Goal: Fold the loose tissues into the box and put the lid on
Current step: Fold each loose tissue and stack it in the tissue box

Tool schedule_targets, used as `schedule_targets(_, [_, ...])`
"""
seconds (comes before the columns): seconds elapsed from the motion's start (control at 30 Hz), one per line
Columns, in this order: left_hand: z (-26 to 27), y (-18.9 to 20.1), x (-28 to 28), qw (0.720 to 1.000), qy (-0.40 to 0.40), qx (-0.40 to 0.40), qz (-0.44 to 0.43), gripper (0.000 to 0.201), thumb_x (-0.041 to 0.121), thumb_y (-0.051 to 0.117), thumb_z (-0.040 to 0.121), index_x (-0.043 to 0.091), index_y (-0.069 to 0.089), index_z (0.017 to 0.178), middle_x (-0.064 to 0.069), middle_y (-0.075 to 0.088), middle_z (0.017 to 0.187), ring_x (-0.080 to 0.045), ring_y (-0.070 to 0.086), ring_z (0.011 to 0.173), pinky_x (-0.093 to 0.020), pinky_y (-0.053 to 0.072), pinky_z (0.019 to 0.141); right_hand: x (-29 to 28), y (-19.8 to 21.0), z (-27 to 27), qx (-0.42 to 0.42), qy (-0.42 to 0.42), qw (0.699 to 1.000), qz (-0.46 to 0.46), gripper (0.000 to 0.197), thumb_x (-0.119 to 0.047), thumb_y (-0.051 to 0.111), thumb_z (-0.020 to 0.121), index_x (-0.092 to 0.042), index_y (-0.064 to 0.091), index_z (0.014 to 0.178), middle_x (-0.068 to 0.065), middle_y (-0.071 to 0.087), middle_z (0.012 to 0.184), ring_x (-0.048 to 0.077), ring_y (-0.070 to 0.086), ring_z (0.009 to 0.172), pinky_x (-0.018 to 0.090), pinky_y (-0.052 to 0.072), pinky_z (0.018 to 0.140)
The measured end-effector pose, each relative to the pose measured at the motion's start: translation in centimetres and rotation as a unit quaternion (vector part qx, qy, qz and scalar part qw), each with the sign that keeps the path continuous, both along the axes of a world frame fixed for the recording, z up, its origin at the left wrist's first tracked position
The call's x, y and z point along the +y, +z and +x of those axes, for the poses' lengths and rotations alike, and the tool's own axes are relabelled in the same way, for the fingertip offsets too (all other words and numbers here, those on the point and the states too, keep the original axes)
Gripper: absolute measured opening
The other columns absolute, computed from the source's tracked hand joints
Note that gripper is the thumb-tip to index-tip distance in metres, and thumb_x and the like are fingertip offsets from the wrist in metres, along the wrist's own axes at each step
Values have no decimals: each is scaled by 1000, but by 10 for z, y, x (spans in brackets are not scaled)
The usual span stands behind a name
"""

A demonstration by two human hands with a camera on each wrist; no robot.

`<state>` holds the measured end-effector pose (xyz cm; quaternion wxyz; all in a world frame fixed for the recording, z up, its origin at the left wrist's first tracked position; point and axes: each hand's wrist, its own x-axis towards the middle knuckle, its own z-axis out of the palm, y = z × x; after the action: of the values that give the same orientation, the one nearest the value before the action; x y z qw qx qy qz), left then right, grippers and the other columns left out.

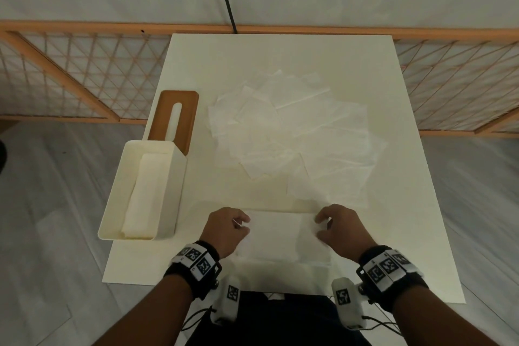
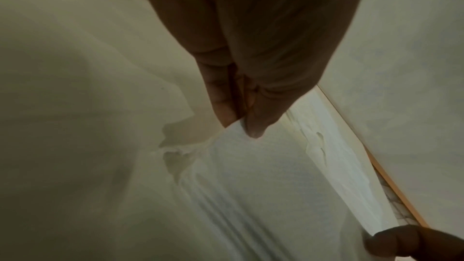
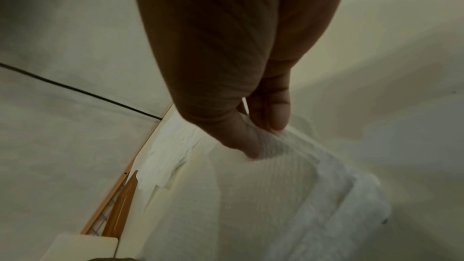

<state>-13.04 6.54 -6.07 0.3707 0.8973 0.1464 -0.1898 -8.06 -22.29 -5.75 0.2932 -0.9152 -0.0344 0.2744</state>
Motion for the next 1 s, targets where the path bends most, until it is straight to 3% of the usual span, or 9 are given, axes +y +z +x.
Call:
schedule_targets(0.13, [2, -2, 0, 1000, 0, -1, 8, 15, 20, 79, 80, 29, 67, 80, 8, 62, 91, 0, 58, 76, -2, 38, 65, 0, -1, 1, -11, 30, 999, -15, 30, -6, 78, 70, -28, 61, 81, -6, 56, 94, 4, 50, 73, 5, 35, 65])
schedule_targets(0.23, [22, 5, 7, 999, 43, -20, 22, 15, 25, 79, 79, 25, 65, 79, 7, 62, 90, -11, 59, 82, -15, 39, 69, -2, 4, 5, -37, 19, 999, 1, 26, -12, 83, 70, -26, 67, 84, -7, 53, 98, -1, 51, 76, 5, 38, 66])
schedule_targets(0.43, [116, 20, 20, 979, 202, -29, 21, 30, 28, 78, 80, 14, 63, 102, -2, 66, 101, -24, 62, 98, -25, 41, 80, -1, 30, 23, -59, -22, 998, 30, 25, -20, 84, 73, -30, 66, 87, -14, 54, 96, 2, 53, 75, 7, 39, 66])
schedule_targets(0.53, [160, 19, 19, 968, 249, -4, 5, 49, 28, 76, 82, 12, 56, 124, -7, 62, 124, -27, 59, 114, -25, 39, 82, 0, 39, 29, -45, -49, 997, 48, 20, -21, 82, 76, -28, 68, 89, -16, 58, 96, 5, 55, 73, 6, 39, 65])
schedule_targets(0.63, [187, 19, 10, 959, 280, 31, 19, 63, 27, 76, 83, 7, 46, 134, -12, 56, 136, -31, 56, 122, -28, 38, 81, -1, 45, 34, -36, -68, 995, 63, 17, -21, 80, 79, -28, 68, 88, -15, 60, 92, 5, 56, 69, 6, 40, 62])
schedule_targets(0.73, [199, 16, 7, 940, 331, 81, -7, 71, 26, 79, 81, 1, 41, 135, -14, 58, 130, -34, 60, 115, -31, 46, 84, -6, 48, 37, -30, -79, 994, 70, 15, -21, 80, 80, -28, 68, 87, -15, 61, 88, 1, 54, 65, 7, 41, 62])
schedule_targets(0.83, [206, 20, 7, 928, 352, 112, -48, 46, 38, 66, 92, 4, 55, 120, -13, 63, 126, -29, 59, 103, -30, 46, 91, -12, 50, 39, -20, -91, 992, 81, 14, -21, 80, 80, -27, 69, 86, -15, 62, 87, 0, 53, 64, 8, 42, 63])
schedule_targets(0.9, [212, 23, 4, 928, 346, 125, -55, 37, 35, 63, 94, 4, 60, 112, -15, 63, 117, -29, 57, 98, -33, 47, 93, -15, 52, 41, -16, -97, 991, 87, 14, -20, 80, 80, -27, 69, 86, -14, 63, 88, 2, 54, 65, 9, 43, 63])
schedule_targets(1.0, [210, 35, 2, 909, 385, 87, -131, 30, 21, 71, 86, 0, 62, 107, -13, 58, 92, -27, 55, 76, -35, 51, 68, -15, 52, 44, -13, -104, 990, 98, 14, -21, 81, 80, -26, 70, 86, -12, 64, 89, -2, 54, 63, 7, 42, 61])
